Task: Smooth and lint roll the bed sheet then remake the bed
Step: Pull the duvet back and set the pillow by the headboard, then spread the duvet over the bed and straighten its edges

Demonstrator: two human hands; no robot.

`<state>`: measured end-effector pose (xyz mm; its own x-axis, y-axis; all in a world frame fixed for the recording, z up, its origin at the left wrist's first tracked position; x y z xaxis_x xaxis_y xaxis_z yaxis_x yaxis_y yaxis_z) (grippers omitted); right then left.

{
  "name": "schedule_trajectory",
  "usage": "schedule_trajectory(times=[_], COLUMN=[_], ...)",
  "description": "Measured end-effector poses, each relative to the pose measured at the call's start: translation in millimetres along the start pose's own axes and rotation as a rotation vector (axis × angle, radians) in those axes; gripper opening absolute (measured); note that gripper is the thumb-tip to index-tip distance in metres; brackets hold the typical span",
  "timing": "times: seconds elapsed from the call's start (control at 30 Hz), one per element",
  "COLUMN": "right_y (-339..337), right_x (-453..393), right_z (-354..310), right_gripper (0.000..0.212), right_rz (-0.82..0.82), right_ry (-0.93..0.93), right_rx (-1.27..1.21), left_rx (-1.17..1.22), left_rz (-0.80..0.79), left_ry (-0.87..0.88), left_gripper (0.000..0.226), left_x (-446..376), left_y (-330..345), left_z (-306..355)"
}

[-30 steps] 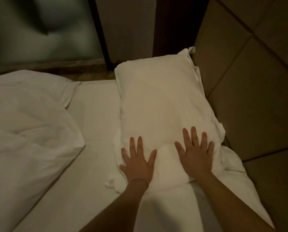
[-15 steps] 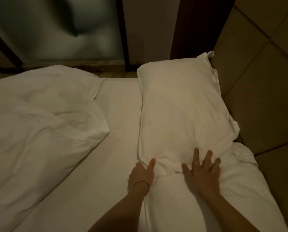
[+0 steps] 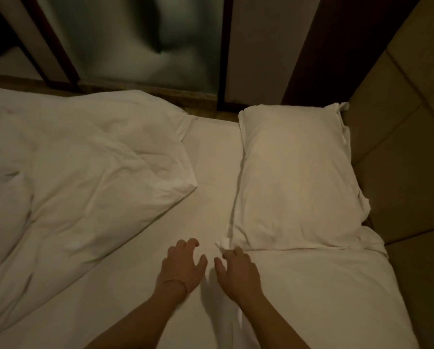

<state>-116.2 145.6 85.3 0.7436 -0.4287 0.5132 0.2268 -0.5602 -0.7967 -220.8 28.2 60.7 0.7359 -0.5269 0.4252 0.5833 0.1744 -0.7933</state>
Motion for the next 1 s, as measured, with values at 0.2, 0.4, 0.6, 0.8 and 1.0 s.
schedule_trajectory(times=[0.2,0.4,0.6,0.8,1.0], right_y=[-29,-68,-73,-57,-32], right_x=[7,6,-1,4,21], right_z=[-116,-272,-425,-563,-673], right_gripper=[0.043,0.036,0.036,0.034,0.038], right_rz=[0.035,0.116,0.131,0.148,0.101], right_ry=[-0.173,-0.390,-0.496,-0.519,-0.581], right_rx=[0.082,0.185,0.218,0.176,0.184], left_rx=[0.009,0.058,0.004,-0.016,-0.016], left_rz=[0.114,0.240,0.301,0.323,0.340], left_ry=[-0.115,-0.196,-0.243,-0.215,-0.181], left_gripper=[0.041,0.039,0.041,0.035,0.038], left_x=[35,59,72,78,107], left_y=[-103,-233,-342,-429,-486], left_z=[-65,-143,-249,-350,-420])
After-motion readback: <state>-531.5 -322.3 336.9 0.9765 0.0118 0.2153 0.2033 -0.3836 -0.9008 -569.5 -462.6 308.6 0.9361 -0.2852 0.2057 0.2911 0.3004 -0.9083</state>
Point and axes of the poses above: each hand's wrist, its own x-axis away from the middle knuckle, its own y-axis out of the palm, z = x × y, the point moved 8 cm from there along -x, towards the middle knuckle, and after that the axes turned 7 degrees about -z, right-handed, at the moved point
